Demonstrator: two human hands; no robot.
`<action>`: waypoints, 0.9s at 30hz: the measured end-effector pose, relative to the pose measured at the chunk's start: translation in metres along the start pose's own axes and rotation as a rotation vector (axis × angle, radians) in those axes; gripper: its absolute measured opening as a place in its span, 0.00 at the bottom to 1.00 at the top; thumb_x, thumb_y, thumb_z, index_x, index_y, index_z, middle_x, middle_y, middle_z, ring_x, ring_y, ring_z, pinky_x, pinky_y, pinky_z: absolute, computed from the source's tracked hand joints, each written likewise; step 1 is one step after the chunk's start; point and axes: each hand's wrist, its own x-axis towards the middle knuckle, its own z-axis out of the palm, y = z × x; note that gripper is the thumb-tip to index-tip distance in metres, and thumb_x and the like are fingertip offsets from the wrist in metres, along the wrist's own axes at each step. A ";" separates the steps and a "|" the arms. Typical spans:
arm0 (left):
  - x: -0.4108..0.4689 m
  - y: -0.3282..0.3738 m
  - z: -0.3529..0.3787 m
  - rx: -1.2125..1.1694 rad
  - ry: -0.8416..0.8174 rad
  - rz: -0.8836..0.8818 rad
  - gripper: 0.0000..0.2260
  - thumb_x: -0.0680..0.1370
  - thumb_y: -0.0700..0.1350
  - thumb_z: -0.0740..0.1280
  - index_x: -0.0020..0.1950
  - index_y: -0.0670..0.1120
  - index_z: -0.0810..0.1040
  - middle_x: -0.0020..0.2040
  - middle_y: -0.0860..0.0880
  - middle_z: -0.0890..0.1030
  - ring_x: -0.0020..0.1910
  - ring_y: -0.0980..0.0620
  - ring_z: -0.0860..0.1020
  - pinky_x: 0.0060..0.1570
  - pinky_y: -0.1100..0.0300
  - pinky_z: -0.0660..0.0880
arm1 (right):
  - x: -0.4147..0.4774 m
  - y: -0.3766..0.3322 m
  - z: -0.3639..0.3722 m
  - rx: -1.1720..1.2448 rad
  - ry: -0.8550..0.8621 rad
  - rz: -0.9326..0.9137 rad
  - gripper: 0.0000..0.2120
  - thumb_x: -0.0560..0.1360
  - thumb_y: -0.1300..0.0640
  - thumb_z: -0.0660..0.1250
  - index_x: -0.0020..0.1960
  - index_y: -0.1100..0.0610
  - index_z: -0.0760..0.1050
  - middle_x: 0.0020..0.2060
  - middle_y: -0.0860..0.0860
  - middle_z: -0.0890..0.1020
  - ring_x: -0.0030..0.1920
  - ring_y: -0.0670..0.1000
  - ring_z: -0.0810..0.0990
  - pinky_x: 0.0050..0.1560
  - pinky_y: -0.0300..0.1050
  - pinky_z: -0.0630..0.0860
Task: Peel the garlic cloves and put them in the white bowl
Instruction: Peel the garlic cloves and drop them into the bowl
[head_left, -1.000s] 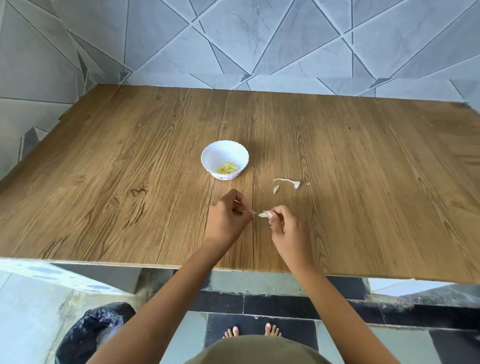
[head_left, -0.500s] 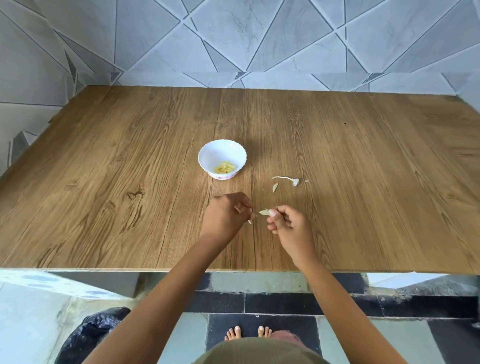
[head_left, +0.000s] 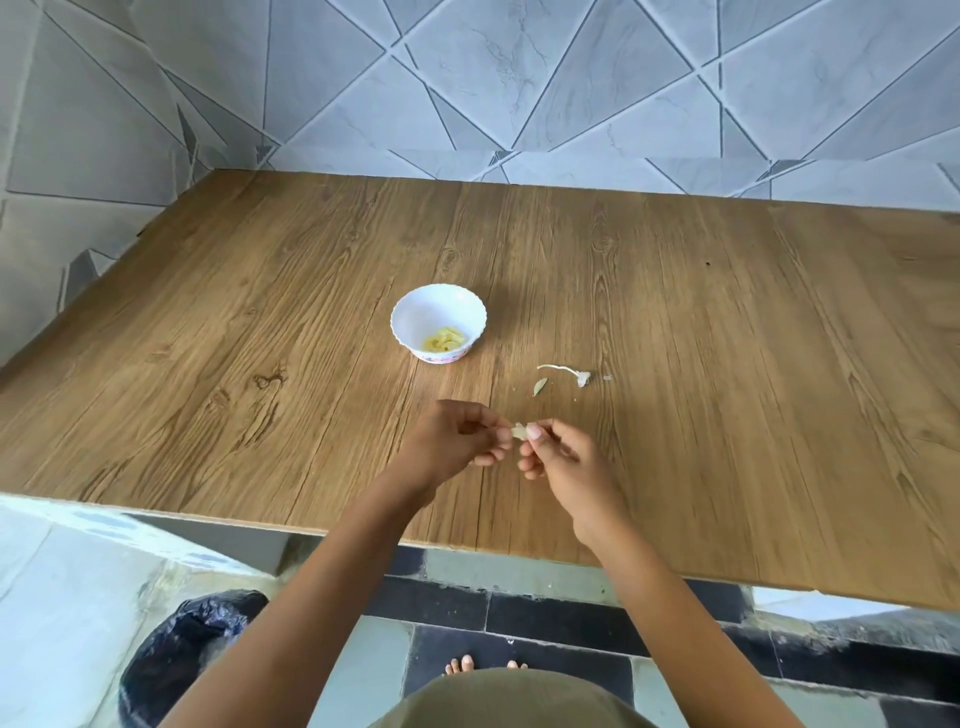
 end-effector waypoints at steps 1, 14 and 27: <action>-0.001 0.000 0.001 -0.063 -0.006 -0.022 0.03 0.76 0.35 0.67 0.47 0.40 0.80 0.36 0.49 0.82 0.36 0.57 0.81 0.39 0.66 0.77 | 0.000 -0.002 -0.001 0.081 -0.015 0.044 0.07 0.79 0.59 0.61 0.46 0.58 0.76 0.35 0.49 0.78 0.31 0.39 0.76 0.35 0.33 0.75; -0.004 -0.002 0.010 -0.161 0.153 -0.095 0.03 0.76 0.38 0.68 0.45 0.39 0.81 0.36 0.47 0.83 0.36 0.55 0.81 0.37 0.66 0.78 | 0.009 0.002 -0.015 -0.142 -0.030 -0.236 0.13 0.73 0.67 0.68 0.40 0.48 0.78 0.32 0.45 0.82 0.33 0.43 0.81 0.36 0.34 0.76; -0.003 -0.002 -0.013 -0.289 -0.046 -0.145 0.04 0.76 0.37 0.68 0.49 0.38 0.80 0.37 0.47 0.84 0.35 0.56 0.82 0.37 0.67 0.78 | 0.009 0.001 0.001 -0.197 0.024 -0.164 0.09 0.74 0.65 0.67 0.38 0.53 0.77 0.29 0.49 0.80 0.30 0.43 0.80 0.35 0.42 0.76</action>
